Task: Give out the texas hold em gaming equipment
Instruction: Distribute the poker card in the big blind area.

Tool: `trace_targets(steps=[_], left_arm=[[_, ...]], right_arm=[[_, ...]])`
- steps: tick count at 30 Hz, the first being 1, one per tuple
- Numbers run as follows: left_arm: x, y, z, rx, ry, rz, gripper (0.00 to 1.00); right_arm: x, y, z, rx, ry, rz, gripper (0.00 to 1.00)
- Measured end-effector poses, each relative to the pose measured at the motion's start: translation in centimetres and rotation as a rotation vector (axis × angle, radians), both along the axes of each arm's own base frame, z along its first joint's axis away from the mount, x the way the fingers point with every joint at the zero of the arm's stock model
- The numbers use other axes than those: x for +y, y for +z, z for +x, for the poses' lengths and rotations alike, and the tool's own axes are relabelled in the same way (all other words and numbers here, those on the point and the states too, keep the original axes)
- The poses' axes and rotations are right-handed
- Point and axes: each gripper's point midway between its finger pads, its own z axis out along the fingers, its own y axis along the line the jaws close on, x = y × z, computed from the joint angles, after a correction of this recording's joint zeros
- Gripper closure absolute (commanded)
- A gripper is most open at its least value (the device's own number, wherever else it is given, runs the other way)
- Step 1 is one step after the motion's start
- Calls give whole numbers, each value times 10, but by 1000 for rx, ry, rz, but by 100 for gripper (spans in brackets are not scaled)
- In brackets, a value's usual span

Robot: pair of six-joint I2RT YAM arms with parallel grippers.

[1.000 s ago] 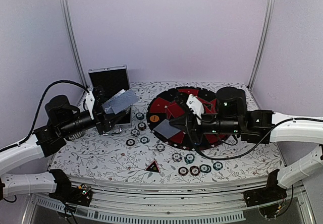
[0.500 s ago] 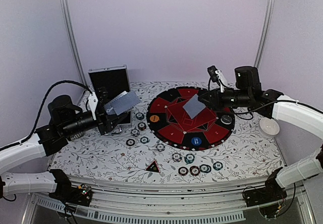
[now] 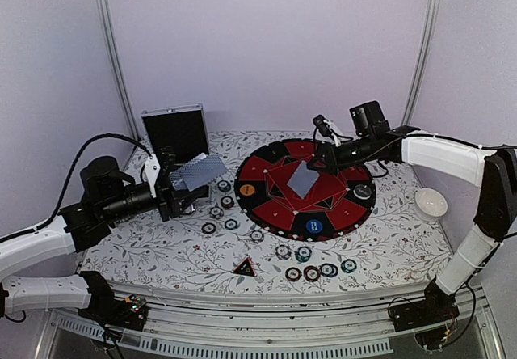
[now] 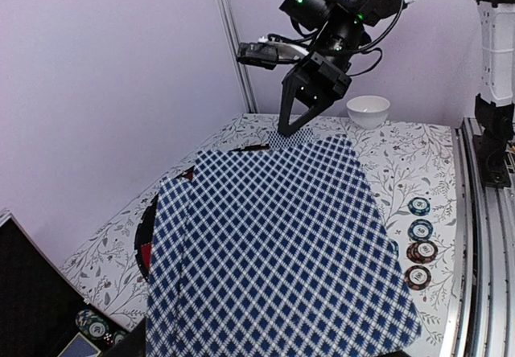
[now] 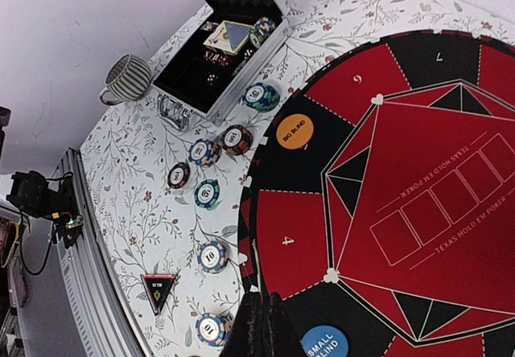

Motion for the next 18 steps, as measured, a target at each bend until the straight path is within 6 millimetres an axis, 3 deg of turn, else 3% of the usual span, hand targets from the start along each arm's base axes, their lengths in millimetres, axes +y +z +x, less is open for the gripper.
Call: trace_targets(steps=[9, 14, 18], left_arm=[[3, 8, -3, -28, 3, -11, 46], [2, 6, -2, -28, 0, -3, 46], [1, 0, 0, -16, 1, 9, 46]], right_arm=[[21, -61, 2, 160, 112, -14, 98], [26, -81, -6, 240, 149, -3, 98], [27, -84, -13, 270, 173, 11, 98]])
